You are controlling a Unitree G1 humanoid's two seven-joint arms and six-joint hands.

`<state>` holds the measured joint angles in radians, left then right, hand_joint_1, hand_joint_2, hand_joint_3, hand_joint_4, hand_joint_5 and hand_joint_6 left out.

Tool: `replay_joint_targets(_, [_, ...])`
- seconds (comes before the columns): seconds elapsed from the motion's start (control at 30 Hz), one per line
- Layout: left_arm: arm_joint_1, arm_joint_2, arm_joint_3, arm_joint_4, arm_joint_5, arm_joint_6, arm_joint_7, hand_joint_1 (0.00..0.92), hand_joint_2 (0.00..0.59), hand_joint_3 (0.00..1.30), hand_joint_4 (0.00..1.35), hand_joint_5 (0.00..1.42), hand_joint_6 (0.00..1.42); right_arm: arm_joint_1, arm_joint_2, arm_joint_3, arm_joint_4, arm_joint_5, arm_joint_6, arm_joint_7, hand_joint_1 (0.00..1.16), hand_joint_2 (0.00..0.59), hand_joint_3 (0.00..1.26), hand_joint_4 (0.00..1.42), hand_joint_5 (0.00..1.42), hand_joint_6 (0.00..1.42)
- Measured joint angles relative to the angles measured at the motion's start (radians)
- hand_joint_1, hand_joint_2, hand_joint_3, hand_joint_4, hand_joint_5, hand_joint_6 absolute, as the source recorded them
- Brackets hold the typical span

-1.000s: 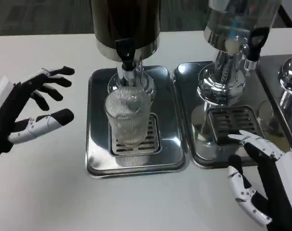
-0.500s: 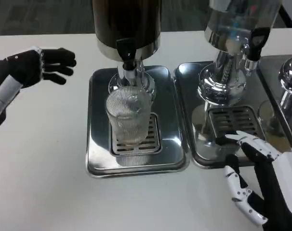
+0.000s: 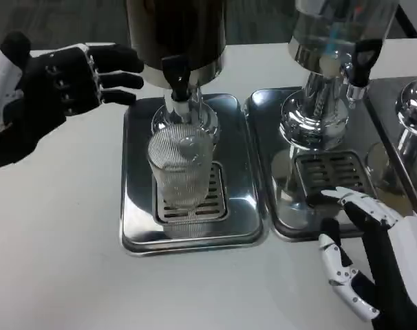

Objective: Grasp the cup under the faucet to collect the drink, then remove the cup.

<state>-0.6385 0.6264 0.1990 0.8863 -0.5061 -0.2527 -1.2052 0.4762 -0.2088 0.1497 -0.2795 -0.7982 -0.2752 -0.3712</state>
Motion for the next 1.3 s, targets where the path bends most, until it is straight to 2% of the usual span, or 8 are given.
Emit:
replay_joint_targets(0.23, [-0.065, -0.007, 0.027, 0.008, 0.006, 0.084, -0.049, 0.000, 0.022, 0.23, 0.12, 0.17, 0.18, 0.001, 0.006, 0.013, 0.003, -0.003, 0.003, -0.015, 0.23, 0.530, 0.43, 0.32, 0.33, 0.34])
replay_joint_targets(0.4, [-0.098, -0.017, 0.028, 0.023, 0.015, 0.110, -0.060, 0.000, 0.019, 0.22, 0.13, 0.18, 0.18, 0.001, 0.014, 0.021, 0.008, -0.004, 0.006, -0.026, 0.23, 0.530, 0.43, 0.32, 0.33, 0.34])
replay_joint_targets(0.67, [-0.127, -0.047, 0.024, 0.035, 0.058, 0.113, -0.060, 0.000, 0.018, 0.20, 0.14, 0.19, 0.18, 0.002, 0.025, 0.028, 0.016, -0.008, 0.012, -0.041, 0.23, 0.530, 0.44, 0.32, 0.33, 0.34])
replay_joint_targets(1.13, [-0.157, -0.097, 0.021, 0.059, 0.107, 0.109, -0.051, 0.000, 0.017, 0.19, 0.05, 0.14, 0.17, 0.020, 0.040, 0.034, 0.016, -0.026, 0.021, -0.067, 0.23, 0.530, 0.45, 0.32, 0.33, 0.34])
replay_joint_targets(1.3, [-0.161, -0.108, 0.018, 0.071, 0.127, 0.073, -0.044, 0.000, 0.018, 0.19, 0.07, 0.14, 0.17, 0.020, 0.040, 0.034, 0.017, -0.026, 0.021, -0.068, 0.23, 0.530, 0.45, 0.33, 0.33, 0.34])
